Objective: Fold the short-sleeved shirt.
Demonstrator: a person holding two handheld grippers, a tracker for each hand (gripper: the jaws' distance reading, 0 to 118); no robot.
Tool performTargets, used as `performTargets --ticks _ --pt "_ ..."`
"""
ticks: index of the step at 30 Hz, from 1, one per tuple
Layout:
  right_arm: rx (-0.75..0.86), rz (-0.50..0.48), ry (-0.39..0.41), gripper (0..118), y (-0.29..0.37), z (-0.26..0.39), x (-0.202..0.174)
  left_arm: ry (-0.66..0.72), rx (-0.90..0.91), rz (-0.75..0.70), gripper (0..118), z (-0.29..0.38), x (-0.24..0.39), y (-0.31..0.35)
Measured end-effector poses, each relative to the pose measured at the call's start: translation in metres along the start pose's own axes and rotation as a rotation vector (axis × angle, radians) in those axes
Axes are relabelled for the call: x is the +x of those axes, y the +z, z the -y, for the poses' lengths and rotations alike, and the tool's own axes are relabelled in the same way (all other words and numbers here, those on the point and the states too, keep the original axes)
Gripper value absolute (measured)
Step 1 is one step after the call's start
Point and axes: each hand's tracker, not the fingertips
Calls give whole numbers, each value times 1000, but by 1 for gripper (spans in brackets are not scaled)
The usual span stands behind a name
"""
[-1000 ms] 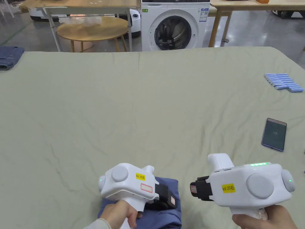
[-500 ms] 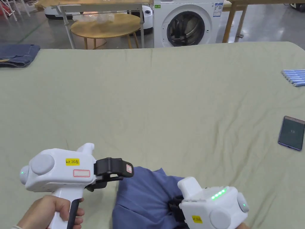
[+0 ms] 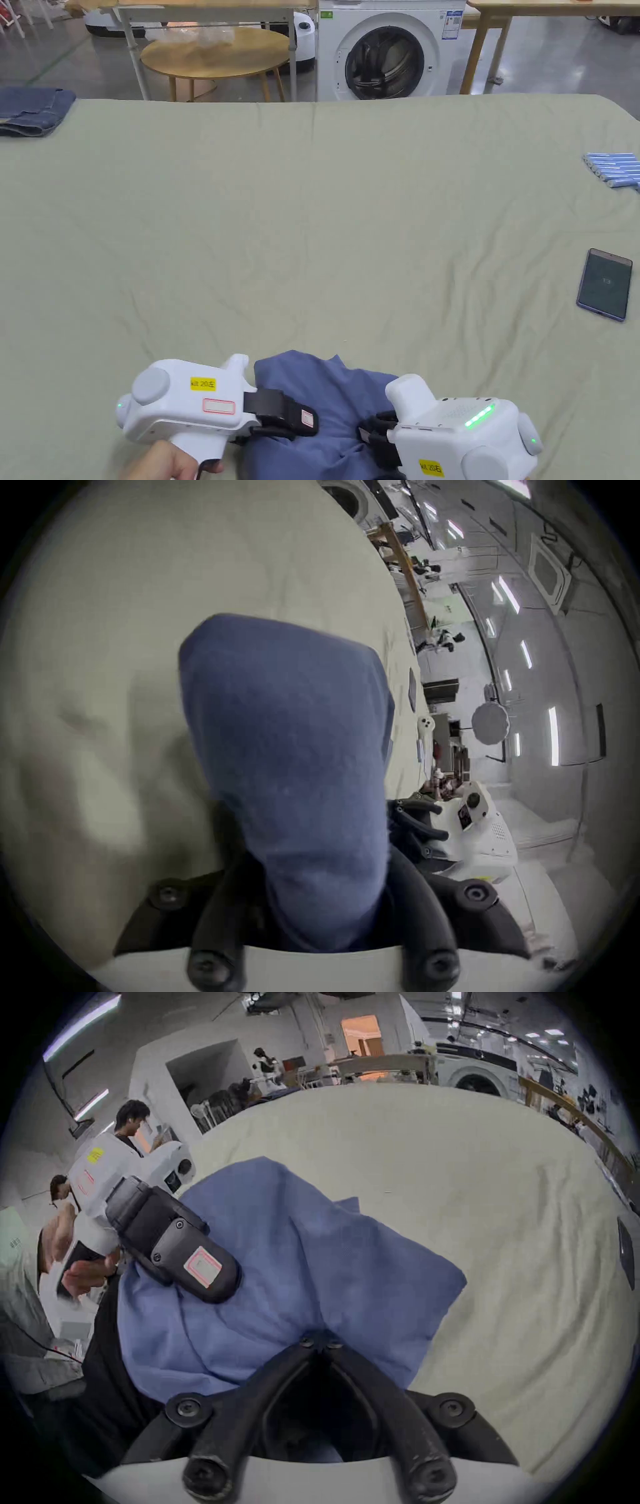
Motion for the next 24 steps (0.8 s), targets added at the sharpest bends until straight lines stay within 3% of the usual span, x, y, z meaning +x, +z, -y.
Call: performTargets --ticks 4,9,14,17,20,21,22,23,24 --pt "60 -68 -16 0 27 -19 -23 12 25 -15 15 -3 -20 73" --pt "47 -114 2 0 12 -46 -51 64 119 -151 15 -26 -76 223" --pt "46 -167 23 0 -16 -89 -102 140 108 -337 15 -46 -153 356" --pt "41 -224 9 0 -38 -111 -118 218 123 -369 15 -54 -179 411" --pt "36 -233 37 0 -52 -129 -132 207 144 -432 16 -64 -190 445" --pt "32 -232 49 0 -55 -134 -135 230 149 -442 28 -57 -179 445" --pt "31 -233 60 0 -56 -139 -138 242 157 -466 53 -57 -177 452" --pt "33 -234 66 0 -57 -143 -140 229 182 -554 86 -58 -173 462" --pt "34 -240 70 0 -55 -147 -143 225 193 -620 106 -59 -167 471"
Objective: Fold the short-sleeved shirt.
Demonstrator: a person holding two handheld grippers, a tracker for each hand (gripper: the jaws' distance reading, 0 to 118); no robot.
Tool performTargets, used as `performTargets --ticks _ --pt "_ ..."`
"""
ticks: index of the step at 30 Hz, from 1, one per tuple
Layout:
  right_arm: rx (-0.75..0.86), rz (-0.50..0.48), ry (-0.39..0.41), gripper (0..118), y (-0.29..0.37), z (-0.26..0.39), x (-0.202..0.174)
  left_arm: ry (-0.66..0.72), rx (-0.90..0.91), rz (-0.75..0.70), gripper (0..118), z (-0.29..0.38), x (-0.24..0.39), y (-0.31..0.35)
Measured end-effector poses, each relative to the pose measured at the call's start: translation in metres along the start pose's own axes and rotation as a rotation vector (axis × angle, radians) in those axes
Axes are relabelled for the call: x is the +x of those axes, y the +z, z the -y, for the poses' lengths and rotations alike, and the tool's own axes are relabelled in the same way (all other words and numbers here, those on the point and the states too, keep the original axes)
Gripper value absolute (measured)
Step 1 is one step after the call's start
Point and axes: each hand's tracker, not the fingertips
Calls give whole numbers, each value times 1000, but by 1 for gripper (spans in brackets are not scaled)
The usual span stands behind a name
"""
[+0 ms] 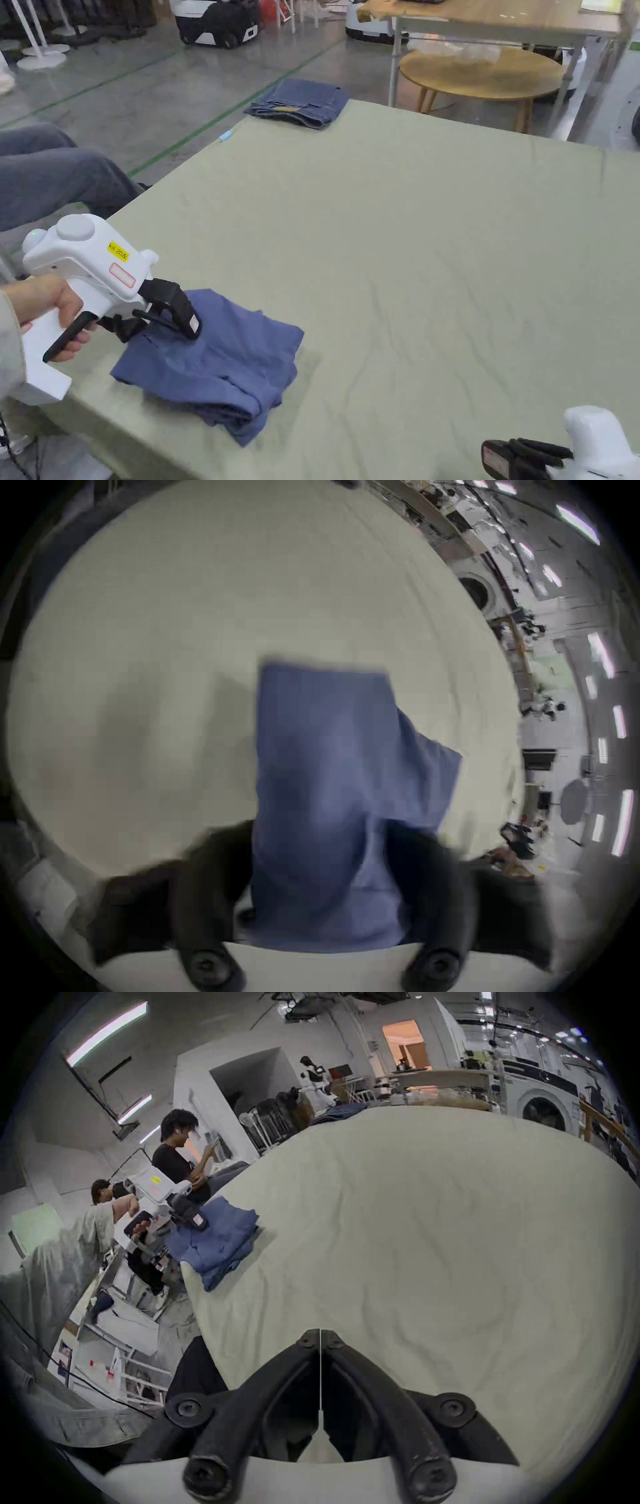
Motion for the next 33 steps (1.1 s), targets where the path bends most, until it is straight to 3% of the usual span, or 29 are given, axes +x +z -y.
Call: performTargets --ticks 3,4,6,10,12,17,21,25,33 --pt "15 -2 5 0 5 -9 -3 24 130 -116 104 -11 -7 44" --pt "25 1 9 0 7 -11 0 4 198 -151 89 -11 0 61" --pt "47 24 15 0 16 -16 0 -12 342 -118 0 -2 12 94" --pt "131 123 36 0 52 -32 -1 -183 679 -155 0 14 71 133" --pt "181 207 45 0 77 -44 0 -269 749 -186 0 23 119 139" --pt "416 411 77 0 174 -85 -13 -368 995 19 0 78 267 153" --pt "610 600 94 0 256 -112 -28 -533 1226 9 0 107 360 174" --pt "784 706 80 0 328 -128 -38 -529 1317 151 0 134 419 183" --pt "908 832 44 0 384 -144 -29 -516 1434 19 0 161 497 196"
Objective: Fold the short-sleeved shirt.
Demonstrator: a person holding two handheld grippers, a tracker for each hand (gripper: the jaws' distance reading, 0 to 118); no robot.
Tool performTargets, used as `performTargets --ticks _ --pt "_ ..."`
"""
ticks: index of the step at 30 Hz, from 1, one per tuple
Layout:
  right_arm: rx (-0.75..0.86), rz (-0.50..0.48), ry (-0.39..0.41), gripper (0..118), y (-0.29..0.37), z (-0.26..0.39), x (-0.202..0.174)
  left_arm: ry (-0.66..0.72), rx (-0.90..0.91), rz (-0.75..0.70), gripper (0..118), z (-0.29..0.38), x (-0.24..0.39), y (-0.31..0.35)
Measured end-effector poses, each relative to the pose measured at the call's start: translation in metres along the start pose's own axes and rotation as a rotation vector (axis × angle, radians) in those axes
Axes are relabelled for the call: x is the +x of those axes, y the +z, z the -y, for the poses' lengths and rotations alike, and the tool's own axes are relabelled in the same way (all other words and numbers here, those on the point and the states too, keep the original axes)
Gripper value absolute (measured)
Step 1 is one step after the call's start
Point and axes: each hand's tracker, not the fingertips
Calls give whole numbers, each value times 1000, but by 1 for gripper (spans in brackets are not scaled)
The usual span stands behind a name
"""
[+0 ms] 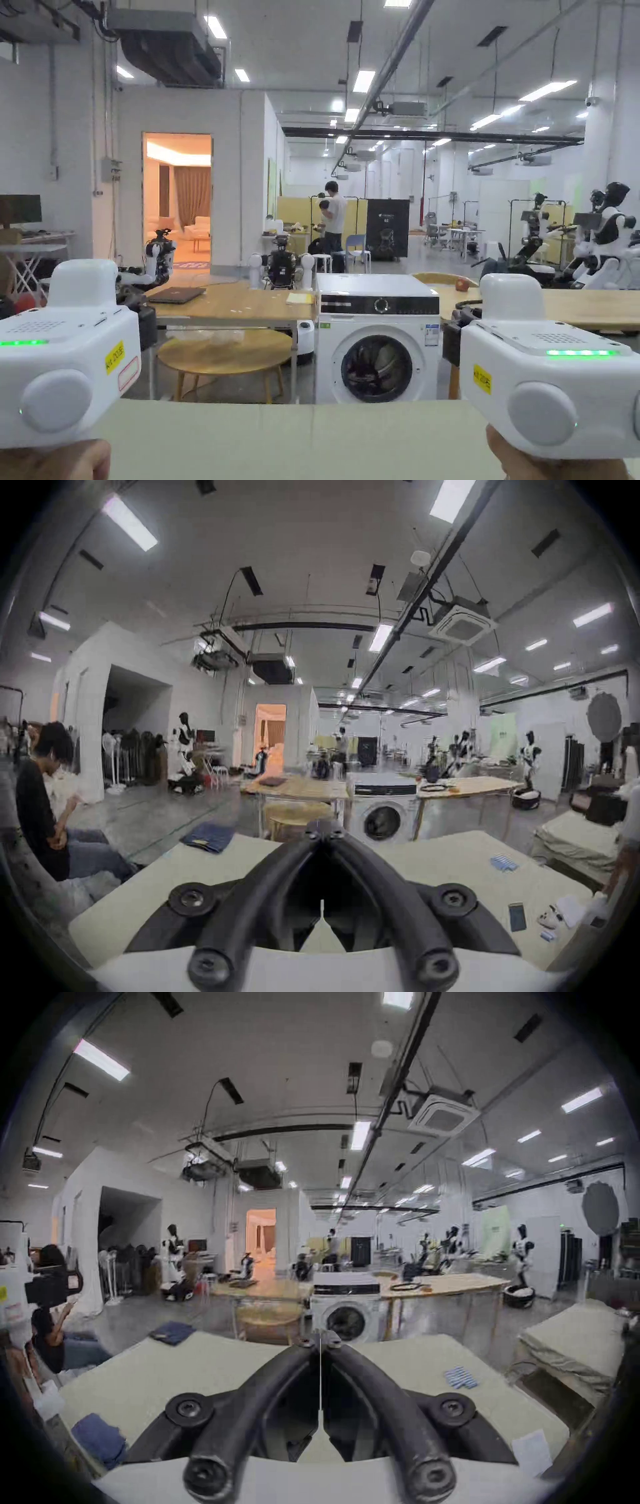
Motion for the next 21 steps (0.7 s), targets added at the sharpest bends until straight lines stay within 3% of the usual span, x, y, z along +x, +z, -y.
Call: performTargets --ticks 12,13,14,15,16,18,21 --pt "-13 17 -13 2 -7 -1 16 -3 -19 27 0 -3 30 -2" --pt "1 27 -1 16 -7 -2 16 -13 -29 1 8 -3 32 -1" --pt "8 51 29 49 -7 -3 15 -9 -53 -1 45 -3 32 -4" --pt "-17 63 38 107 -10 -3 13 14 -113 -2 108 0 33 -9" --pt "-61 50 42 118 -15 -2 13 57 -160 -62 118 6 23 -13" --pt "-7 44 15 118 0 7 10 118 -89 44 117 2 20 -23" --pt "-1 51 -3 118 -4 5 14 167 -86 -1 117 7 18 -23"
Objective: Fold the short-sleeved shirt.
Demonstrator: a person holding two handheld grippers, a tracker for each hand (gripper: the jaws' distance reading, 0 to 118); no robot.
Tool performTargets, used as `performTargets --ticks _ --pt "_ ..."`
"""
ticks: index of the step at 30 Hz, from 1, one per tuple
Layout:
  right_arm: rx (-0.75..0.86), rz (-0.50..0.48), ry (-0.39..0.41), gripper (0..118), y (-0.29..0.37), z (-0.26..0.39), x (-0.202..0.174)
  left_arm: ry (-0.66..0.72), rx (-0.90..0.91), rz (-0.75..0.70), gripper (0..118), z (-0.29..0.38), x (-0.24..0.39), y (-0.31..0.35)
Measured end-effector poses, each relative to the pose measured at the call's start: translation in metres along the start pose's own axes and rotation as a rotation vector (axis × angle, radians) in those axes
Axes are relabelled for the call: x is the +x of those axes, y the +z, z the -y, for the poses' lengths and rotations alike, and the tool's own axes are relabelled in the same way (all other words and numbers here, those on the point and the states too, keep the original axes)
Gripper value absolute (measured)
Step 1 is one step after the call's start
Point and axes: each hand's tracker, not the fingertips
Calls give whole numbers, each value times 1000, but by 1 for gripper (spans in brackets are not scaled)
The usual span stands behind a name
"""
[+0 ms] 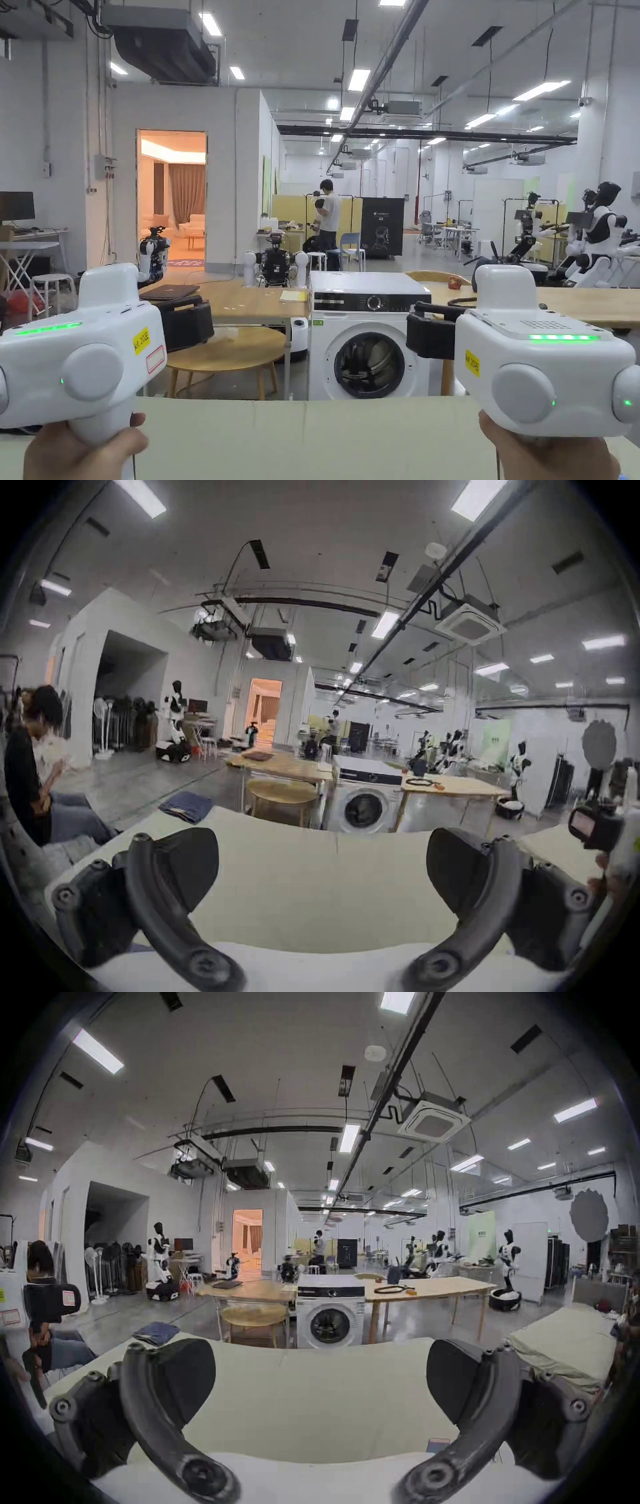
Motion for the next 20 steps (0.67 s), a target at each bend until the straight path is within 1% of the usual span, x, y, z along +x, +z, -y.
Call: performTargets --ticks 1,2,4,5,6,7,9,10,12,13,14,15,16,20 --pt "6 -8 -8 118 0 1 2 44 34 13 117 -1 -2 0" --pt "1 -11 -13 118 1 -4 1 49 40 38 117 -2 -3 0" --pt "-6 -17 -20 118 1 -7 2 -5 20 24 117 -3 2 1" --pt "-4 -19 -24 118 1 -7 2 -47 37 -15 117 -5 6 1" --pt "-9 -122 -22 118 -4 -6 -4 -74 51 -44 117 -6 8 1" --pt "-10 -115 -24 118 -6 -6 -4 -99 41 -60 117 -4 10 1" --pt "-11 -124 -29 118 -7 -6 -3 -81 27 -56 117 -3 11 1" --pt "-17 -115 -24 118 -8 -6 -4 -78 37 -24 117 -3 11 0" --pt "-19 -126 -29 118 -11 -5 -4 -69 37 -5 117 0 9 1" --pt "-16 -125 -35 118 -11 -5 -4 -35 33 41 117 0 7 -1" --pt "7 -116 -25 118 -4 -8 -6 -21 25 84 117 -1 5 -3" --pt "5 -117 -20 118 -1 -8 -8 -15 3 104 117 2 4 -4" --pt "4 -116 -15 118 1 -9 -9 -40 1 177 117 3 2 -7" --pt "0 -113 -18 118 0 -12 -10 -20 -14 121 117 7 8 -4"
